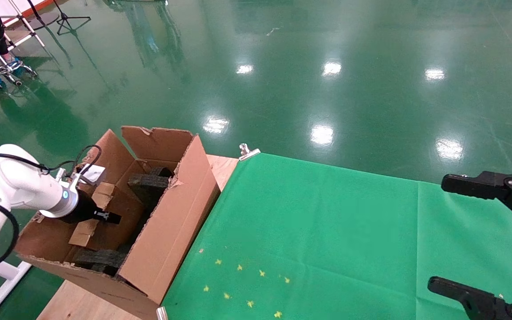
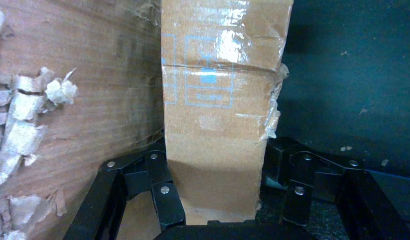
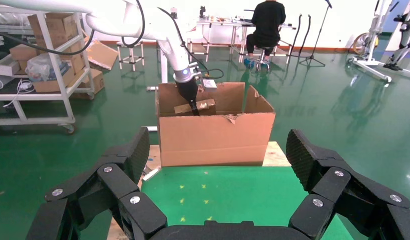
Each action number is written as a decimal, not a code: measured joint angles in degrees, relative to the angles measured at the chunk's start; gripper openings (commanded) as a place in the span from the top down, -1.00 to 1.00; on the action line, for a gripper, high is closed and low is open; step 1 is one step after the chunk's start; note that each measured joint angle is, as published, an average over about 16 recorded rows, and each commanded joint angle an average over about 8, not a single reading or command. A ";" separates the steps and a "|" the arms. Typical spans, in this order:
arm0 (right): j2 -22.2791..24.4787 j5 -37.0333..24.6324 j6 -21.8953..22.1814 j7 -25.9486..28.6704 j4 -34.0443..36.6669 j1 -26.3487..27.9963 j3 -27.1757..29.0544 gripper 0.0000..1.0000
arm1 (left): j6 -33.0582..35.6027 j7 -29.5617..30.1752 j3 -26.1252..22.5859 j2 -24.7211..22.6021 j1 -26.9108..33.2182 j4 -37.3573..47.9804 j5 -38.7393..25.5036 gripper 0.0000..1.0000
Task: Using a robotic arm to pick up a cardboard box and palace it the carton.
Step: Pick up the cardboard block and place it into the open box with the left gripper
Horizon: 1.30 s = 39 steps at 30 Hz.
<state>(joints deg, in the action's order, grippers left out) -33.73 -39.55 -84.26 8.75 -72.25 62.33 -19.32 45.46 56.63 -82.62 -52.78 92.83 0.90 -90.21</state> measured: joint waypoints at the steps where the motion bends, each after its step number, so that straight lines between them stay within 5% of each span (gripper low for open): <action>1: 0.00 0.00 0.00 0.00 0.00 0.00 0.00 -1.00 | -0.03 0.04 -0.02 -0.03 -0.03 0.03 -0.02 -1.00; 24: 0.00 0.01 0.00 -0.01 0.02 0.00 -0.01 -1.00 | 1.48 -0.54 -0.60 0.05 3.73 0.43 -0.78 -1.00; 39: 0.01 0.02 0.01 -0.02 0.02 0.01 -0.03 -1.00 | 8.89 -1.65 4.63 3.04 14.87 -5.39 6.95 -1.00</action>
<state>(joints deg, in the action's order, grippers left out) -33.72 -39.53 -84.25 8.73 -72.23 62.34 -19.35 54.34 54.98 -77.98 -49.74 107.70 -4.49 -83.26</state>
